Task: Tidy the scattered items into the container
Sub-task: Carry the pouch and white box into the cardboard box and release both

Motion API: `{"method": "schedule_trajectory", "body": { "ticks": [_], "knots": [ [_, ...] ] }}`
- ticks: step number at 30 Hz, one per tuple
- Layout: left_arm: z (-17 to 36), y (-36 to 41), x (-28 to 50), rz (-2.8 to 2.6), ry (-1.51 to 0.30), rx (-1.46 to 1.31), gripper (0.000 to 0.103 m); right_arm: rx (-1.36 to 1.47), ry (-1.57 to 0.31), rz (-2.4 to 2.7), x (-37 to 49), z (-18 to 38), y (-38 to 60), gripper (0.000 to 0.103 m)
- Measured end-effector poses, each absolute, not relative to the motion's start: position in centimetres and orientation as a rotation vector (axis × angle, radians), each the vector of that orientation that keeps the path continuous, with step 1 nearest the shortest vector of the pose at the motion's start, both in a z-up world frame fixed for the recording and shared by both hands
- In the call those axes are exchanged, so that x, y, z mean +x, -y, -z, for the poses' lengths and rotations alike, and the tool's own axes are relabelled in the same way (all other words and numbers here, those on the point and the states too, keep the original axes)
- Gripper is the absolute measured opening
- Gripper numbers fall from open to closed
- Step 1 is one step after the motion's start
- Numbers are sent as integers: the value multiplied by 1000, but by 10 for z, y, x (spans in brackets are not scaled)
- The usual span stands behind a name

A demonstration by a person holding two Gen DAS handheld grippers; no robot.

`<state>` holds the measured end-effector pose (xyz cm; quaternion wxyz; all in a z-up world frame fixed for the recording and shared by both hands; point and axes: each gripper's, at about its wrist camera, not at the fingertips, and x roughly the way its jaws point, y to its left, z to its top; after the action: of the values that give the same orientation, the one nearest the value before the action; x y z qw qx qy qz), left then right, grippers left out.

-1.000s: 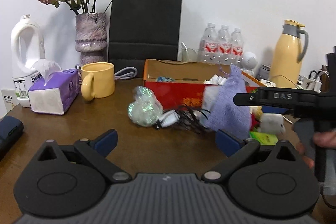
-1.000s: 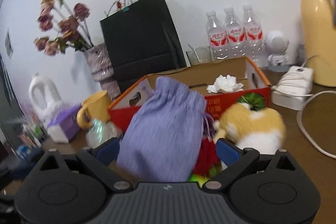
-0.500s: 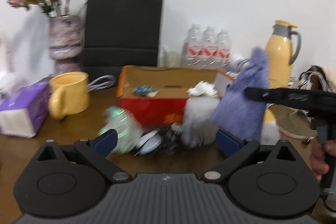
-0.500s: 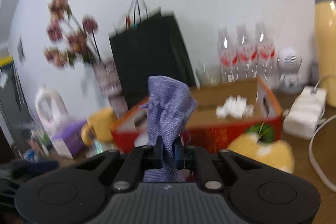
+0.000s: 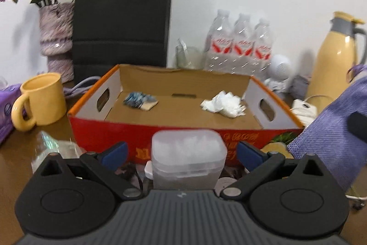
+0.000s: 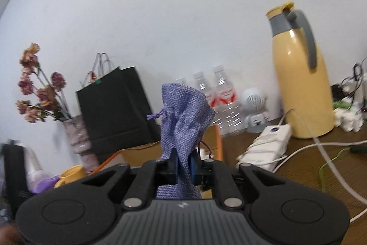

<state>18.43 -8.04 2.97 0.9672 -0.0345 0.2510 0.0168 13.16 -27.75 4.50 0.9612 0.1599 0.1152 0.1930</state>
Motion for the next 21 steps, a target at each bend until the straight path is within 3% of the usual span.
{"method": "schedule_trajectory", "body": {
  "ticks": [2,3,5,12,17,21],
  "knots": [
    [-25,82,188,-60,-498,-68,100,295,-237,-398,129,-43,274,10],
    [-24,81,189,-63,-488,-76,85,284,-239,-400,127,-42,272,10],
    [-25,77,189,-43,-488,-93,69,256,-255,-399,128,-42,267,10],
    [-42,68,166,-37,-438,-113,68,230,-298,-390,133,-34,263,10],
    [-84,45,101,-39,-258,-101,68,160,-273,-402,126,-35,250,10],
    [-93,21,51,-45,-223,-138,68,106,-230,-458,109,-44,234,10]
  ]
}}
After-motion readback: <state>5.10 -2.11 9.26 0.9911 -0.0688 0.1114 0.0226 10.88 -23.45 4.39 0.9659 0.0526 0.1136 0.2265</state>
